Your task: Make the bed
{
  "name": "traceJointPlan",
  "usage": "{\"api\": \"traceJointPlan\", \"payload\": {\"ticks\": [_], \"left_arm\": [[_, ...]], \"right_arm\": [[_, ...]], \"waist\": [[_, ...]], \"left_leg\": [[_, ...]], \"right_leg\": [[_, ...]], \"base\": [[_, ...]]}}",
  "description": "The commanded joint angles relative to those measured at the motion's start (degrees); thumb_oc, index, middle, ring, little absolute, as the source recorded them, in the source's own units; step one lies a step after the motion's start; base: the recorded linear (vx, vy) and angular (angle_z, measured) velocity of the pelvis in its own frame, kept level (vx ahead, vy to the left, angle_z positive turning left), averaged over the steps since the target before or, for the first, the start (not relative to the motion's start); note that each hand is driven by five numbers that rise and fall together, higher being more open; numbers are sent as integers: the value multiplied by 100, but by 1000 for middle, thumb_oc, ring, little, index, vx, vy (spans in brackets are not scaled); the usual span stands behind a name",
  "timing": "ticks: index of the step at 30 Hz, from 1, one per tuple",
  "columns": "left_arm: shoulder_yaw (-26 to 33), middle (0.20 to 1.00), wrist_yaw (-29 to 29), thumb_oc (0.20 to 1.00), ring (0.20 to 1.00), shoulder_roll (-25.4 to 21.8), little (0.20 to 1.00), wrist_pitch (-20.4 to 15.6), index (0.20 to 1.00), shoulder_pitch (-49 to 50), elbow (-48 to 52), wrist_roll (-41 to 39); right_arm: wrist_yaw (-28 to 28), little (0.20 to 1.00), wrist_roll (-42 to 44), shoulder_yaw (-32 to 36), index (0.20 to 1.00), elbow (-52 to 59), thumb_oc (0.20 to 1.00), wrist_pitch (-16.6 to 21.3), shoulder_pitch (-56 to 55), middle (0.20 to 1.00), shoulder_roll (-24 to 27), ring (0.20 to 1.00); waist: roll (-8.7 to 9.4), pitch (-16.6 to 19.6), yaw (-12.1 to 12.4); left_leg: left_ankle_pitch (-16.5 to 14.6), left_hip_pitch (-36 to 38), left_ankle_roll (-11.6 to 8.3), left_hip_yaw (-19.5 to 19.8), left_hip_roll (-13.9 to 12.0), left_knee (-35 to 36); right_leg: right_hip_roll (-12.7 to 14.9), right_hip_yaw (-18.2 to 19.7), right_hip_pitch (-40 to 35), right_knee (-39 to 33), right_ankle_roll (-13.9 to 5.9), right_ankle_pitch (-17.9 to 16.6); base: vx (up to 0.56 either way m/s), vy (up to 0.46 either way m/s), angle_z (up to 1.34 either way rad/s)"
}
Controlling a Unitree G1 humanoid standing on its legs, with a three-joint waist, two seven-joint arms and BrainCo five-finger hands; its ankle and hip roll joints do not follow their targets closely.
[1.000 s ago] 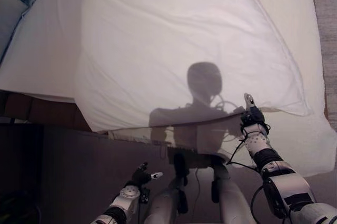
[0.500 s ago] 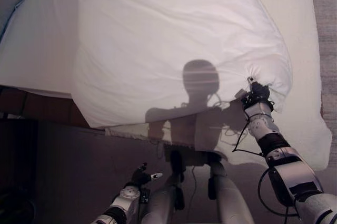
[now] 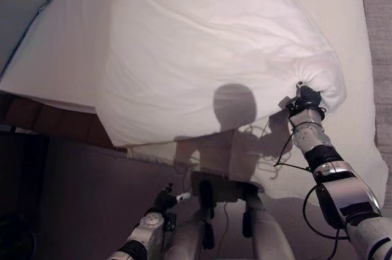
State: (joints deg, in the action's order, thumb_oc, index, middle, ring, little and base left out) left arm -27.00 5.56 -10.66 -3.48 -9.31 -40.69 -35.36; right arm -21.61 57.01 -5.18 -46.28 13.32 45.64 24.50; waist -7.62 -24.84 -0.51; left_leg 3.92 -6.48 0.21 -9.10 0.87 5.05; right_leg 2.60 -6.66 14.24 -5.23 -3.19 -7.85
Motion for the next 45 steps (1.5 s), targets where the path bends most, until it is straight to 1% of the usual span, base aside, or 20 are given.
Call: {"api": "traceJointPlan", "payload": {"ticks": [1, 3, 4, 5, 6, 8, 11, 13, 16, 17, 20, 23, 24, 25, 29, 34, 41, 42, 43, 45], "left_arm": [[-560, 1000, -288, 1000, 1000, 28, 1000, 109, 1000, 41, 396, -1159], [-988, 1000, -350, 1000, 1000, 90, 1000, 274, 1000, -57, 932, -2042], [-1418, 1000, -371, 1000, 1000, 89, 1000, 450, 1000, -245, 1242, -2484], [-1419, 1000, -366, 1000, 1000, 83, 1000, 452, 1000, -246, 1249, -2488], [-1753, 1000, -330, 1000, 1000, 127, 1000, 592, 1000, -484, 1341, -2795], [-1830, 1000, -252, 1000, 1000, 199, 1000, 637, 1000, -593, 1288, -2976], [-1946, 1000, -163, 1000, 1000, 541, 1000, 792, 1000, -836, 1065, -3372], [-1903, 1000, -83, 1000, 1000, 778, 1000, 845, 1000, -895, 928, -3633], [-1679, 1000, 157, 1000, 1000, 1190, 1000, 754, 1000, -1037, 677, -4124], [-1674, 1000, 158, 1000, 1000, 1195, 1000, 754, 1000, -1036, 672, -4126], [-1440, 1000, 298, 1000, 1000, 1408, 1000, 660, 1000, -1121, 525, -4340], [-1131, 1000, 413, 1000, 1000, 1548, 1000, 547, 1000, -1227, 390, -4384], [-1131, 1000, 413, 1000, 1000, 1548, 1000, 547, 1000, -1227, 390, -4383], [-827, 1000, 473, 1000, 1000, 1611, 1000, 432, 1000, -1346, 353, -4469], [-148, 1000, 567, 1000, 1000, 1634, 1000, 125, 1000, -1434, 465, -4589], [612, 1000, 798, 1000, 1000, 1573, 1000, -269, 1000, -1531, 491, -4567], [1221, 1000, 1048, 1000, 1000, 1498, 1000, -779, 1000, -1346, 675, -4442], [1224, 1000, 1051, 1000, 1000, 1499, 1000, -781, 1000, -1347, 675, -4439], [1376, 1000, 1187, 1000, 1000, 1490, 1000, -966, 1000, -1336, 692, -4328], [1561, 1000, 1356, 1000, 1000, 1523, 1000, -1224, 1000, -1341, 728, -4266]], "right_arm": [[93, 200, -13, 47, 200, 580, 200, 335, 446, 200, 436, 200], [85, 200, -2, -123, 200, 723, 200, 232, 418, 200, 276, 200], [73, 200, 2, -289, 200, 852, 200, 148, 372, 200, 121, 200], [71, 200, 1, -286, 200, 857, 200, 147, 371, 200, 120, 200], [93, 200, 10, -443, 200, 933, 200, 60, 319, 200, -20, 200], [88, 200, 15, -515, 200, 1021, 200, 40, 267, 200, -112, 200], [125, 200, 53, -675, 200, 1431, 200, 10, -34, 200, -366, 200], [127, 200, 19, -752, 200, 1734, 200, -9, -290, 200, -500, 200], [149, 200, -32, -875, 200, 2285, 200, -13, -725, 200, -747, 200], [140, 200, -39, -882, 200, 2301, 200, -15, -738, 200, -749, 200], [167, 200, -98, -960, 200, 2686, 200, -49, -1084, 200, -878, 200], [195, 200, -227, -998, 200, 2956, 200, -103, -1378, 200, -921, 200], [195, 200, -227, -998, 200, 2956, 200, -103, -1378, 200, -921, 200], [223, 200, -324, -1014, 200, 3143, 200, -134, -1549, 200, -932, 200], [286, 200, -487, -853, 200, 3386, 200, -143, -1899, 200, -939, 200], [255, 200, -538, -613, 200, 3470, 200, -85, -2181, 200, -1036, 200], [161, 200, -639, -388, 200, 3516, 200, 15, -2463, 200, -1146, 200], [160, 200, -640, -391, 200, 3518, 200, 15, -2465, 200, -1147, 200], [120, 200, -683, -334, 200, 3560, 200, 50, -2529, 200, -1179, 200], [39, 200, -733, -281, 200, 3566, 200, 126, -2606, 200, -1213, 200]], "waist": [[277, 502, -34], [316, 544, -104], [380, 593, -186], [386, 596, -182], [456, 689, -256], [505, 744, -276], [616, 890, -358], [674, 972, -397], [782, 1111, -467], [782, 1114, -461], [842, 1232, -495], [883, 1336, -526], [883, 1335, -525], [918, 1387, -550], [957, 1477, -554], [994, 1585, -522], [1005, 1686, -446], [1004, 1683, -452], [1015, 1705, -426], [1033, 1724, -401]], "left_leg": [[-97, -160, -288, 256, 98, -5], [-138, -47, -273, 238, 97, -5], [-172, 45, -255, 200, 93, -5], [-150, 28, -254, 195, 95, -5], [-198, 130, -241, 145, 76, -5], [-188, 152, -232, 118, 79, -5], [-224, 262, -219, 50, 64, -5], [-260, 318, -205, -10, 58, -5], [-300, 417, -163, -150, 39, -5], [-303, 421, -162, -161, 38, -5], [-337, 531, -144, -269, 21, -5], [-365, 620, -144, -347, 3, -5], [-365, 621, -144, -347, 3, -5], [-381, 657, -145, -395, -13, -5], [-425, 718, -157, -424, -47, -5], [-389, 681, -196, -392, -75, -5], [-427, 818, -231, -321, -106, -5], [-428, 823, -231, -317, -106, -5], [-435, 848, -245, -289, -111, -5], [-456, 887, -252, -245, -114, -5]], "right_leg": [[144, -212, -379, 273, -438, 322], [137, -175, -458, 274, -451, 329], [129, -130, -524, 252, -466, 317], [131, -126, -509, 245, -462, 293], [116, -77, -576, 237, -481, 307], [111, -39, -576, 220, -485, 278], [87, 58, -655, 185, -501, 269], [73, 106, -672, 168, -521, 261], [36, 253, -679, 165, -568, 219], [34, 264, -680, 164, -569, 217], [12, 396, -721, 159, -592, 201], [1, 436, -766, 144, -603, 201], [1, 436, -766, 144, -603, 200], [-9, 456, -782, 128, -614, 185], [-21, 445, -844, 72, -631, 173], [-13, 336, -872, 23, -626, 160], [-23, 227, -1049, 23, -603, 245], [-23, 224, -1055, 23, -603, 247], [-21, 176, -1103, 23, -592, 269], [-18, 127, -1170, 23, -575, 301]], "base": [[-41, 39, 2], [-34, 50, -1], [-34, 43, -1], [-36, 48, -5], [-26, 21, -9], [-21, 21, -12], [-19, 17, -16], [-21, 2, -26], [-33, -8, -19], [-15, -7, -28], [7, -13, -22], [9, -15, -19], [-11, -28, -6], [-11, -35, -3], [-11, -44, -4], [-5, -41, 0], [31, -26, 1], [43, -22, 4], [37, -25, 3], [46, -26, 7]]}}
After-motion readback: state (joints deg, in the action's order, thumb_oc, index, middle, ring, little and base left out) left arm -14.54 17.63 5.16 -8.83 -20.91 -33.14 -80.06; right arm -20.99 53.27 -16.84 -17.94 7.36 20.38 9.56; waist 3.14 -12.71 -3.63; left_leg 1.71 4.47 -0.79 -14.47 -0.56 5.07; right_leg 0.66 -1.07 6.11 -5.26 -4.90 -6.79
